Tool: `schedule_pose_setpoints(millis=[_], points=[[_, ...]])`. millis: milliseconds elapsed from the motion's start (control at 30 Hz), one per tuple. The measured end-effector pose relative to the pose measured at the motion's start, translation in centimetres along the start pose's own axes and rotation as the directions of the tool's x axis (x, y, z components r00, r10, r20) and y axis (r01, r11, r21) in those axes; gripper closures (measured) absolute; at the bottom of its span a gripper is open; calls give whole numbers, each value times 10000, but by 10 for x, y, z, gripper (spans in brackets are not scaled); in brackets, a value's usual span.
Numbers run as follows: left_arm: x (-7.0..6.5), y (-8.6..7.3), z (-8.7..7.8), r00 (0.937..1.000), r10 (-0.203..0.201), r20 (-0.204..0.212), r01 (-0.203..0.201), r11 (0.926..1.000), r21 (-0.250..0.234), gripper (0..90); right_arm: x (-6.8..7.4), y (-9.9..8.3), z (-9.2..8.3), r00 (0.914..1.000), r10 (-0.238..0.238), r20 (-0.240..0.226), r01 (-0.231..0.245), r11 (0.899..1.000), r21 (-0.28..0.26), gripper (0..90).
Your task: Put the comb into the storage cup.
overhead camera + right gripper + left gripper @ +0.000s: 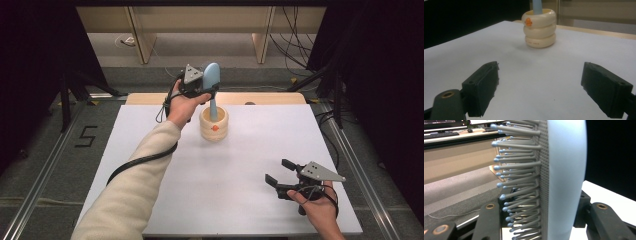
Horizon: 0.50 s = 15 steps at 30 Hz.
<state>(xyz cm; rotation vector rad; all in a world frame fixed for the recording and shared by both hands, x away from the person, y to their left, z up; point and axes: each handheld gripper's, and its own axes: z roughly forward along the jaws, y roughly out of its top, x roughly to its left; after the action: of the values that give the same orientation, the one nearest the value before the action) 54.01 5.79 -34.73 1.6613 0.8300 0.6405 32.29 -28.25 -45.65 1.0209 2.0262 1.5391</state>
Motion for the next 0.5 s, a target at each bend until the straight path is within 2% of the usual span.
schedule_pose_setpoints(millis=[500], points=[[0,-5,4,10000,-39,53,39,10000,36,494,0,0,0,10000,6,-34,-6,10000,33,158]])
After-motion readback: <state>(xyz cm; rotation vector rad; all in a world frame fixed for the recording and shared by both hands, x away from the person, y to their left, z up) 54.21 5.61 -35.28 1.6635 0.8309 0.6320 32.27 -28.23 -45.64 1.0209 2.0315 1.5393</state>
